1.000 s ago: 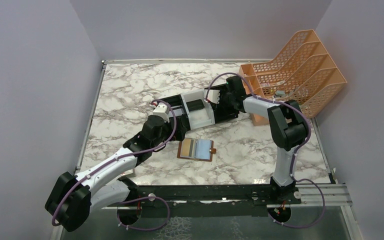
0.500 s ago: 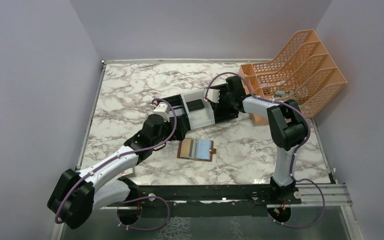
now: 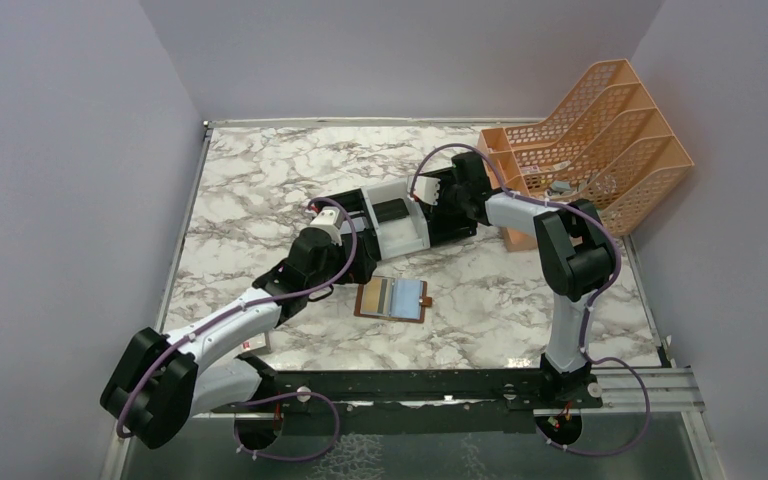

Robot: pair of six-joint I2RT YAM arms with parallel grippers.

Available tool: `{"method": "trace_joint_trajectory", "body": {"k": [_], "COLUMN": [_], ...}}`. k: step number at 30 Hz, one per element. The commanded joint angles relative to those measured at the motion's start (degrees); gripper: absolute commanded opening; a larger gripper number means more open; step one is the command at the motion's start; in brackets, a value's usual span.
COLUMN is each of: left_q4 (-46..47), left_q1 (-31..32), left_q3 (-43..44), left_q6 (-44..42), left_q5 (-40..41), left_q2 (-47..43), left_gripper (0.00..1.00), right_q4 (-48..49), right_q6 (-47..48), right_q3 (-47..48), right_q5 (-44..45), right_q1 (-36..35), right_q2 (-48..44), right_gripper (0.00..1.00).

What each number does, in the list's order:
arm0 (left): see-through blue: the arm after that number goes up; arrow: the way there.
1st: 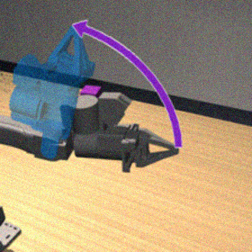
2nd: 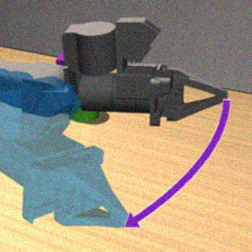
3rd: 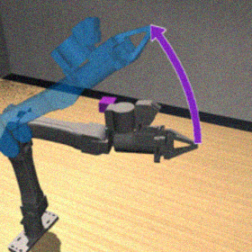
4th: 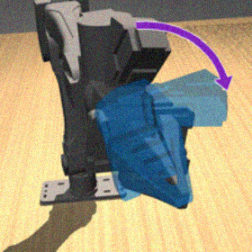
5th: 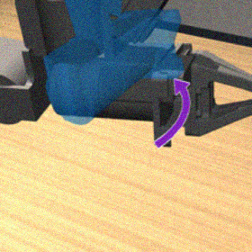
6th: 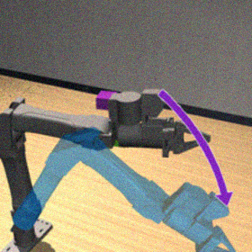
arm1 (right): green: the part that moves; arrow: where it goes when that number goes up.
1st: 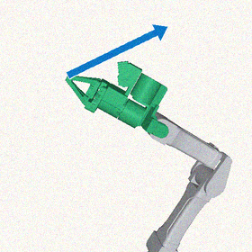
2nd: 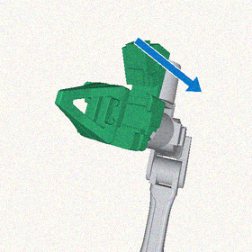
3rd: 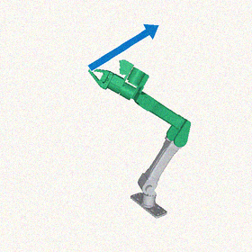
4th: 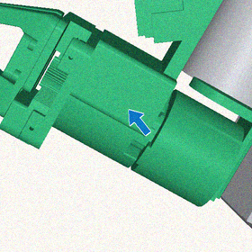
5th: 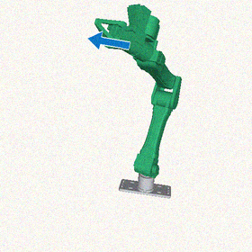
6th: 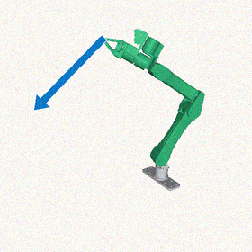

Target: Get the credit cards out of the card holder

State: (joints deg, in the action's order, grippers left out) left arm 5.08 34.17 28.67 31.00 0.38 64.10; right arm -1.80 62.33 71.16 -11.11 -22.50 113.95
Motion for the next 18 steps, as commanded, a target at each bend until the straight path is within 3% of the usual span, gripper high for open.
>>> {"method": "trace_joint_trajectory", "body": {"k": [1, 13, 18], "left_q4": [1.3, 0.6, 0.1], "left_q1": [-0.3, -0.4, -0.4], "left_q3": [1.5, 1.7, 2.0], "left_q6": [0.5, 0.5, -0.3], "left_q5": [-2.5, -3.7, -4.8], "left_q2": [0.6, 0.7, 0.9], "left_gripper": [0.99, 0.99, 0.99], "right_q4": [0.8, -1.5, -3.5], "right_q6": [-1.6, -2.3, -2.8], "right_q3": [1.0, 2.2, 2.6], "right_q5": [0.3, 1.0, 0.0], "right_q1": [-0.2, -1.1, -1.1], "right_q2": [-1.3, -0.8, -1.2], "right_gripper": [0.47, 0.49, 0.54]}}
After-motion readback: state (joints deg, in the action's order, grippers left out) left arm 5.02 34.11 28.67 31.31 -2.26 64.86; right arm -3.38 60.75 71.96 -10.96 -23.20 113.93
